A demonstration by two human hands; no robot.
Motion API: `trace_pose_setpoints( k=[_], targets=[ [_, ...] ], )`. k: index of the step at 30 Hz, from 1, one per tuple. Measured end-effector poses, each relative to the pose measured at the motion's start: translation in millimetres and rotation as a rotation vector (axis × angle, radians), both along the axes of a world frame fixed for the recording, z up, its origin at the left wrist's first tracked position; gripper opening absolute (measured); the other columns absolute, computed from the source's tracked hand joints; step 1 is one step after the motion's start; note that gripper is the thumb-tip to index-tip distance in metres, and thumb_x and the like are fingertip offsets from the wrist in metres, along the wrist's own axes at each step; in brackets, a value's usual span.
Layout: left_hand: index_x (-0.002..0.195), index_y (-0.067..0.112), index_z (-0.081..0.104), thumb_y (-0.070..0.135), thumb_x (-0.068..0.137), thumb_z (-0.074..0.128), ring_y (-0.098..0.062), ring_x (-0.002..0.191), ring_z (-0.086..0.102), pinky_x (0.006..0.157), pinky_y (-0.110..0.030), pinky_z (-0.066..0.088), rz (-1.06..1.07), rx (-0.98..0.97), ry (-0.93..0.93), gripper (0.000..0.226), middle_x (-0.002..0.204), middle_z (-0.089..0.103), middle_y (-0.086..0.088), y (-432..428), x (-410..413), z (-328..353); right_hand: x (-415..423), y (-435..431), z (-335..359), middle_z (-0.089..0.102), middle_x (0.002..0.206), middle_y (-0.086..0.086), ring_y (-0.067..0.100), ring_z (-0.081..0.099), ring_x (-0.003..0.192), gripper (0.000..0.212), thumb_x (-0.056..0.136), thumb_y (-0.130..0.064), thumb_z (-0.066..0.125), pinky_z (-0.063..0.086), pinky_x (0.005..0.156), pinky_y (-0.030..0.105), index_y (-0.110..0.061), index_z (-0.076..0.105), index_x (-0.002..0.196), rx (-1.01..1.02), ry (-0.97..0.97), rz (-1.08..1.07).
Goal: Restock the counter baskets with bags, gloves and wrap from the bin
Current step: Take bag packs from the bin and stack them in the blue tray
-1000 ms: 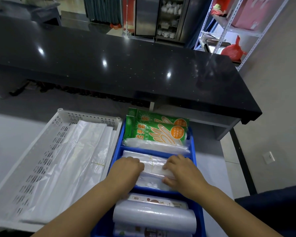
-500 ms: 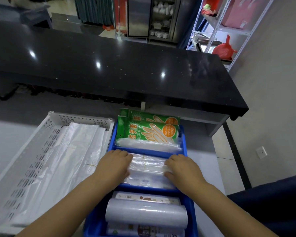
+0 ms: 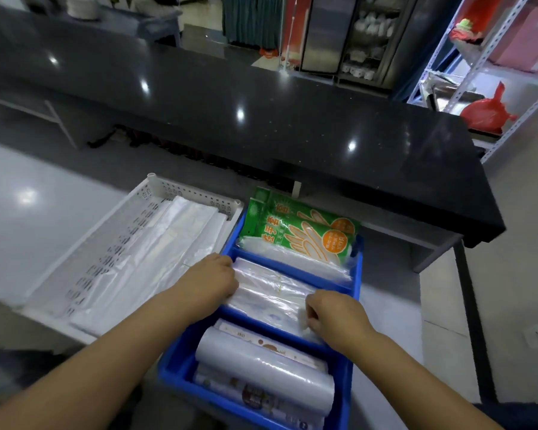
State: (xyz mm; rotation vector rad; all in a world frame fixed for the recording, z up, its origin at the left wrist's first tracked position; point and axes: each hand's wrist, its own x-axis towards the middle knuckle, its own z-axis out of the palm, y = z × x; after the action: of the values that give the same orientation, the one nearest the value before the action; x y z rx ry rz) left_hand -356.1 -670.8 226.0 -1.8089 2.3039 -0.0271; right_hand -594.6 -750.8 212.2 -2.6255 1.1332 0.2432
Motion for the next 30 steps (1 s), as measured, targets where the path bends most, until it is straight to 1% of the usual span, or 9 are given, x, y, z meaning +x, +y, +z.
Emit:
trace_pose_setpoints(
  k=[1,3,5,7,10,12,17,23,30],
  targets=[
    [0.074,0.024,0.071,0.016,0.058,0.074,-0.016,0.089,0.061,0.079,-0.022,0.046,0.021,-0.010,-0.011,0.018,0.078,0.069,0.005,3,2,4,-1,-3,0,0.064,0.088,-0.003,0.019,0.058,0.079,0.008,0.081,-0.018,0.053,0.049,0.067,0.033,-0.023,0.056,0.076,0.006,0.013,0.021],
    [0.101,0.025,0.067,0.010,0.076,0.060,-0.018,0.110,0.051,0.093,-0.028,0.037,0.099,-0.038,0.043,0.030,0.106,0.067,0.002,13,9,-1,-1,-8,2,0.061,0.080,-0.007,0.016,0.055,0.074,0.011,0.082,-0.023,0.054,0.045,0.062,0.029,-0.027,0.051,0.072,0.002,0.002,0.051],
    [0.112,0.028,0.063,0.011,0.084,0.054,-0.016,0.115,0.047,0.096,-0.028,0.034,0.228,-0.092,0.140,0.034,0.115,0.064,0.004,25,14,2,3,-10,9,0.057,0.076,-0.009,0.015,0.054,0.073,0.012,0.085,-0.028,0.054,0.045,0.062,0.029,-0.028,0.051,0.073,-0.024,-0.041,0.054],
    [0.108,0.030,0.065,0.017,0.088,0.055,-0.014,0.109,0.050,0.093,-0.027,0.038,0.322,-0.206,0.214,0.027,0.108,0.066,0.007,42,19,11,10,-8,17,0.058,0.076,-0.008,0.016,0.054,0.074,0.011,0.086,-0.031,0.053,0.044,0.060,0.031,-0.028,0.052,0.076,-0.068,-0.090,0.057],
    [0.100,0.029,0.067,0.024,0.090,0.053,-0.012,0.097,0.054,0.080,-0.025,0.040,0.430,-0.300,0.285,0.017,0.097,0.068,0.010,72,31,21,28,6,29,0.052,0.072,-0.008,0.016,0.047,0.068,0.013,0.087,-0.032,0.051,0.028,0.051,0.028,-0.029,0.049,0.075,-0.112,-0.146,0.096],
    [0.097,0.029,0.066,0.028,0.090,0.052,-0.012,0.091,0.056,0.071,-0.023,0.038,0.484,-0.324,0.289,0.016,0.094,0.068,0.011,94,40,25,42,20,36,0.051,0.070,-0.008,0.016,0.044,0.066,0.013,0.088,-0.032,0.051,0.025,0.048,0.027,-0.029,0.048,0.075,-0.128,-0.178,0.124],
    [0.100,0.028,0.065,0.031,0.089,0.050,-0.016,0.096,0.056,0.067,-0.026,0.036,0.589,-0.302,0.295,0.019,0.098,0.064,0.008,164,64,24,81,75,51,0.058,0.075,-0.007,0.014,0.046,0.066,0.012,0.089,-0.035,0.051,0.029,0.049,0.027,-0.027,0.058,0.083,-0.170,-0.171,0.212],
    [0.091,0.020,0.065,0.029,0.087,0.051,-0.022,0.092,0.059,0.074,-0.036,0.050,0.736,-0.307,0.318,0.017,0.097,0.065,0.000,296,108,16,158,183,53,0.062,0.079,-0.005,0.019,0.056,0.072,0.016,0.090,-0.037,0.048,0.034,0.056,0.030,-0.024,0.056,0.085,-0.209,-0.161,0.290],
    [0.088,0.023,0.065,0.032,0.090,0.048,-0.021,0.089,0.060,0.060,-0.030,0.036,0.957,-0.224,0.306,0.020,0.096,0.067,0.001,483,174,-19,259,329,17,0.063,0.077,-0.001,0.021,0.059,0.071,0.020,0.090,-0.035,0.047,0.045,0.056,0.032,-0.020,0.056,0.081,-0.160,-0.165,0.432]
  ],
)
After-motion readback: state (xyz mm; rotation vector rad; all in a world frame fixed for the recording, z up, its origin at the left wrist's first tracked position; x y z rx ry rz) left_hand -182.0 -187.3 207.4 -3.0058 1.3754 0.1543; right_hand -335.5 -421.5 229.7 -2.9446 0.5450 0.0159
